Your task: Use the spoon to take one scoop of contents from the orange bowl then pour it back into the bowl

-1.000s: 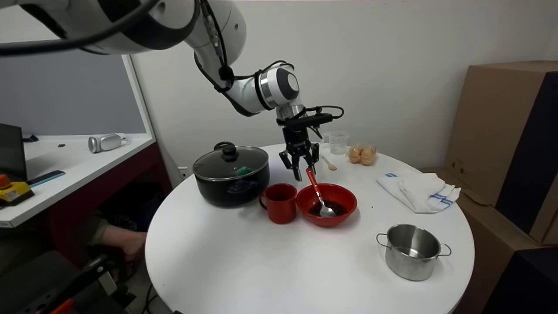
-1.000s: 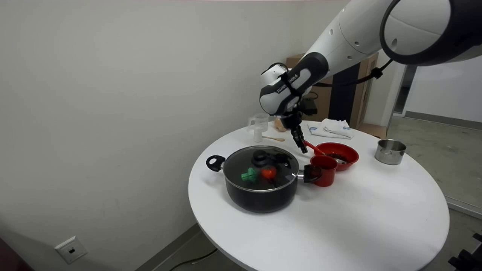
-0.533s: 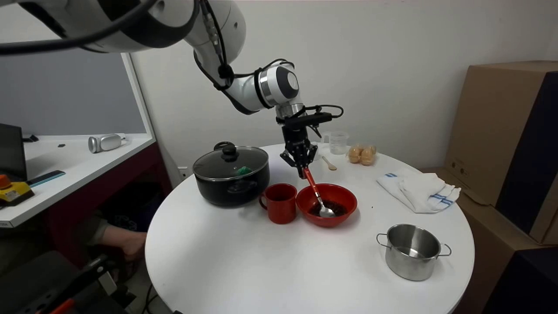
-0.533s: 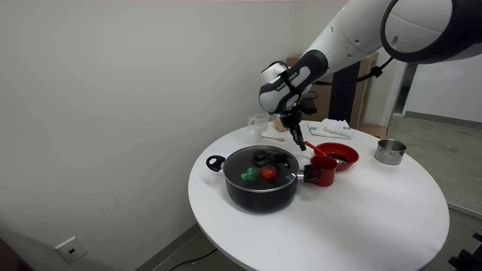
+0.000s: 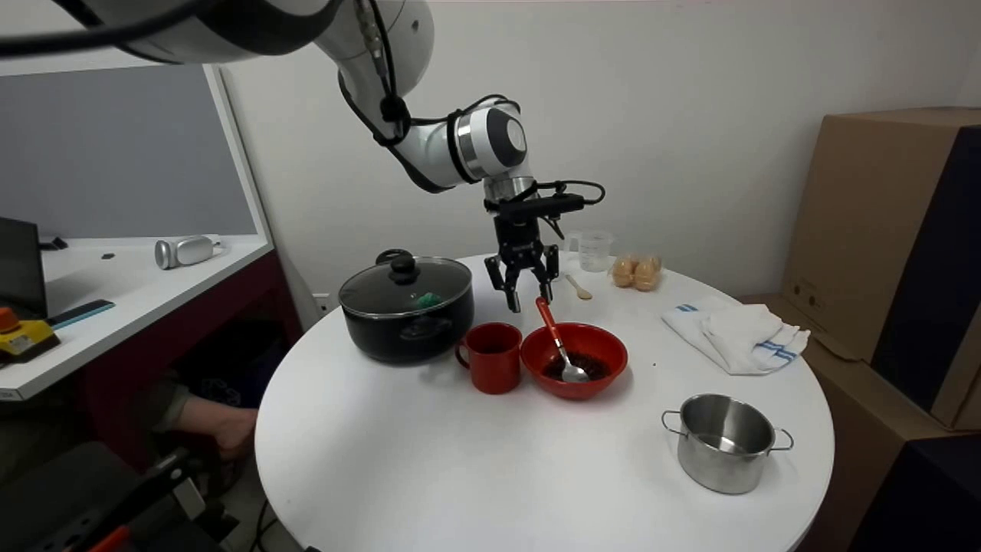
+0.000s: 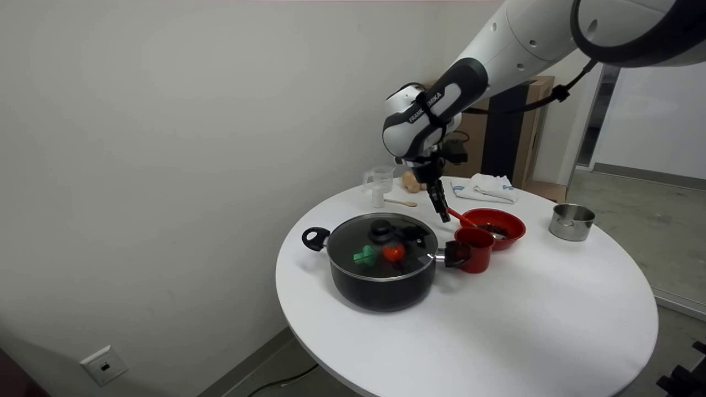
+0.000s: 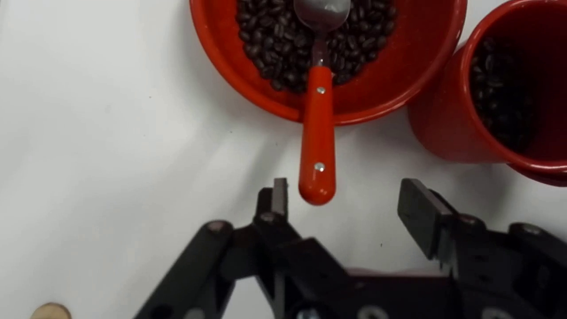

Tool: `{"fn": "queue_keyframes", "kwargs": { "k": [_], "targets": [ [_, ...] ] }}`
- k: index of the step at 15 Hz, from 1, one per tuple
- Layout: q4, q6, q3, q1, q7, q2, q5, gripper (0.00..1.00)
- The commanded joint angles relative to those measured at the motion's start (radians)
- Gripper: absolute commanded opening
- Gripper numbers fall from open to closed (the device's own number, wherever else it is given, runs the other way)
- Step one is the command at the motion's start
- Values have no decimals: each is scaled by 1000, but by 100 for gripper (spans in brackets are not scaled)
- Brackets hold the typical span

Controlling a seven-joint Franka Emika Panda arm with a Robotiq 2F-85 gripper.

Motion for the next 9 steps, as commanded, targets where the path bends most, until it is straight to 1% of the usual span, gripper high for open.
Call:
{"fn": "queue_keyframes", "kwargs": {
  "k": [1, 5, 9],
  "targets": [
    [-137, 44, 9, -23, -20, -97, 36, 99],
    [-223, 82, 6, -41, -13, -149, 47, 100],
    [-259, 102, -4, -57, -2, -174, 49, 100]
  ]
}}
